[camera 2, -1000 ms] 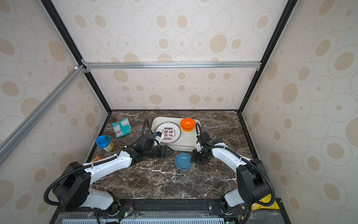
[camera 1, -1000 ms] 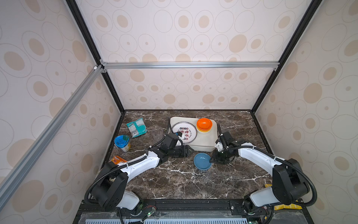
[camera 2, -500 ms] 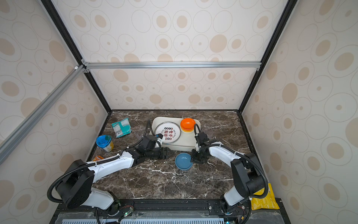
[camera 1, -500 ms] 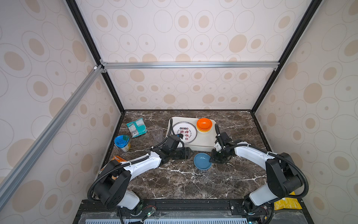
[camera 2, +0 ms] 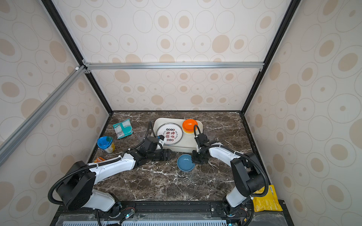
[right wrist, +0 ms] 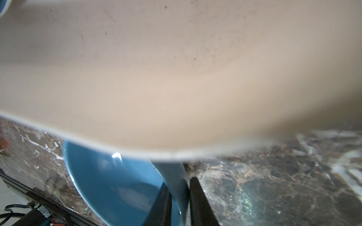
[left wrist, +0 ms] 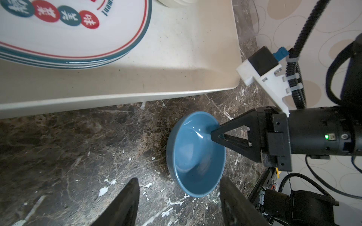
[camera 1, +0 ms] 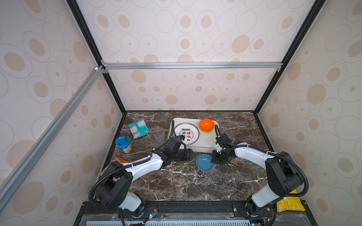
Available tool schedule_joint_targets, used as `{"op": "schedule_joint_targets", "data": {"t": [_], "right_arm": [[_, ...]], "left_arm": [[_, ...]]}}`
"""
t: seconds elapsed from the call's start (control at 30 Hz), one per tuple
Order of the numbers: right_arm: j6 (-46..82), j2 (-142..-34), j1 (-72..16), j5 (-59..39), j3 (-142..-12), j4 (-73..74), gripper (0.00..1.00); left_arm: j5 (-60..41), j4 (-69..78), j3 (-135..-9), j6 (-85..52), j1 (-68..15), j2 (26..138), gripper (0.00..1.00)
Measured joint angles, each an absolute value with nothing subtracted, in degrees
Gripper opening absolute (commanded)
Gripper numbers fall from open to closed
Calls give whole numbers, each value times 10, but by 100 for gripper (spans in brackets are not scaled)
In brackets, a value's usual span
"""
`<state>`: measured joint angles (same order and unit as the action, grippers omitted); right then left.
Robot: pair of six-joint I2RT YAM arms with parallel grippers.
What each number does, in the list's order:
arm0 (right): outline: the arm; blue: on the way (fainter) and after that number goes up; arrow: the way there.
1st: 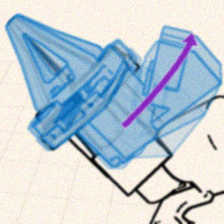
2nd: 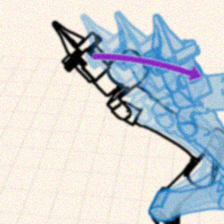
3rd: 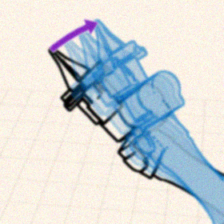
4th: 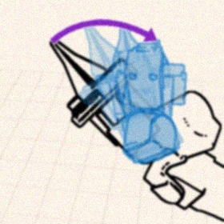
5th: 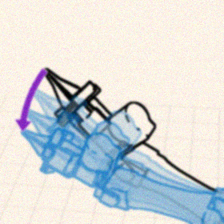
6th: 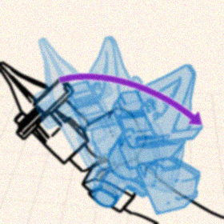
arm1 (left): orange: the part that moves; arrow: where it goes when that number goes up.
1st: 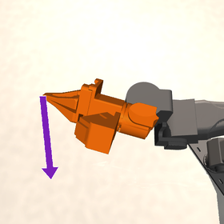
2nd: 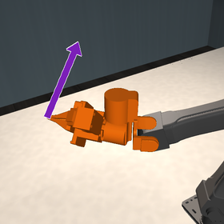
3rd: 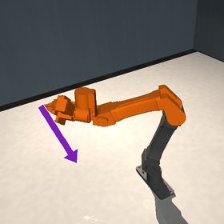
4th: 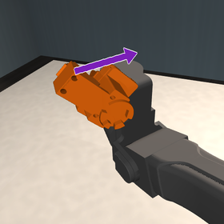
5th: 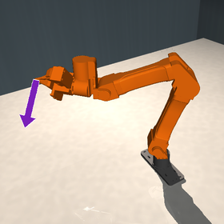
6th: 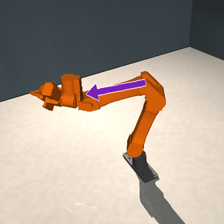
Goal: Place the mixed dishes into the plastic bin
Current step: 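Grasp the blue bowl rim with the right gripper and lift it, then carry the blue bowl with the right gripper over the orange bowl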
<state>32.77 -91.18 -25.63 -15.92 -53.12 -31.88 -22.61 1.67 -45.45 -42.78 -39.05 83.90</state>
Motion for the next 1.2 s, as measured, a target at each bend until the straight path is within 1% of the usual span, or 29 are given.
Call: {"op": "schedule_joint_targets", "data": {"t": [0.43,0.83,1.0,1.2], "right_arm": [[305,-918,-274,-125,-548,-360,7],[270,-900,-279,-96,-587,-435,5],[260,-878,-279,-81,-635,-474,5],[245,-880,-278,-61,-709,-515,5]], "left_arm": [[-215,17,-454,-428,-391,838,65],[-191,14,-454,-428,-391,812,65],[-185,16,-455,-432,-388,795,66],[-174,16,-455,-437,-380,775,66]]}}
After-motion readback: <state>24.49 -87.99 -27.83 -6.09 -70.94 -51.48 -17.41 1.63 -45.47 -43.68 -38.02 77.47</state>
